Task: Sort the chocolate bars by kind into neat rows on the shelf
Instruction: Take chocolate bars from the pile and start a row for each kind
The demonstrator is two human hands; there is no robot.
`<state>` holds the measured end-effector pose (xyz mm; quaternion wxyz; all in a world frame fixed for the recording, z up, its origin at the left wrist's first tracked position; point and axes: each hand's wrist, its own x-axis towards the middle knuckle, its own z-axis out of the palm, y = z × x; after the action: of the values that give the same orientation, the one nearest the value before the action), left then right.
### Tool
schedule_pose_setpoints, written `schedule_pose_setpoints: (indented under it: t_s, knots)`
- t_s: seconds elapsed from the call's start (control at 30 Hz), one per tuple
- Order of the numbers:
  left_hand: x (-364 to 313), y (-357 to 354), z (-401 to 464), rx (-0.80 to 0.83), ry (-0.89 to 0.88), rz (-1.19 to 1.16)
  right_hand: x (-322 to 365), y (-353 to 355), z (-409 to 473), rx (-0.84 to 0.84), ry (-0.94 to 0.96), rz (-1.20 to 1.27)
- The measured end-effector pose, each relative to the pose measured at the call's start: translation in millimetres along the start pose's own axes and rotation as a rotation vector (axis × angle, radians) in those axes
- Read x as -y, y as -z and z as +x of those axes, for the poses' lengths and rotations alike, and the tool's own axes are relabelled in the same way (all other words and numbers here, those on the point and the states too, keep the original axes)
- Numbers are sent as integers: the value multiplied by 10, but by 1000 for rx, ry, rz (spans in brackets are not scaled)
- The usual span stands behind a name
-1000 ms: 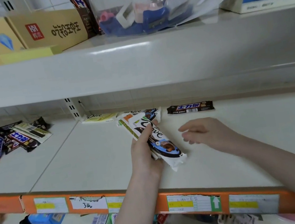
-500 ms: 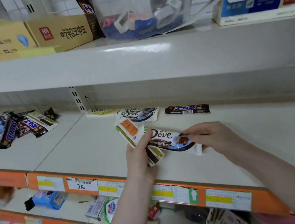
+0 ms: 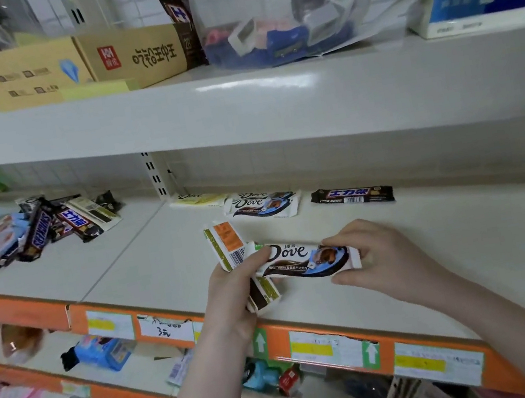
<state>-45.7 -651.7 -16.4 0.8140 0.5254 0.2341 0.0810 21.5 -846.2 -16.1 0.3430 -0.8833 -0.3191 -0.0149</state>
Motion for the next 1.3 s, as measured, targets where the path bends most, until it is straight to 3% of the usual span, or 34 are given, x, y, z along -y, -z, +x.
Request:
schedule_pose_setpoints:
  t_s: [0.13, 0.3, 0.6, 1.3]
  knots:
    - [-207, 284, 248, 53, 45, 5, 93, -217, 224, -100, 110, -263]
    - [-583, 663, 619, 85, 46, 63, 232, -549, 631, -272, 175, -392]
    - [-809, 692, 1295, 126, 48, 201, 231, -776, 1037, -360, 11, -431]
    - [-765, 674, 1667, 192, 154, 240, -50, -808, 1317, -292, -14, -418]
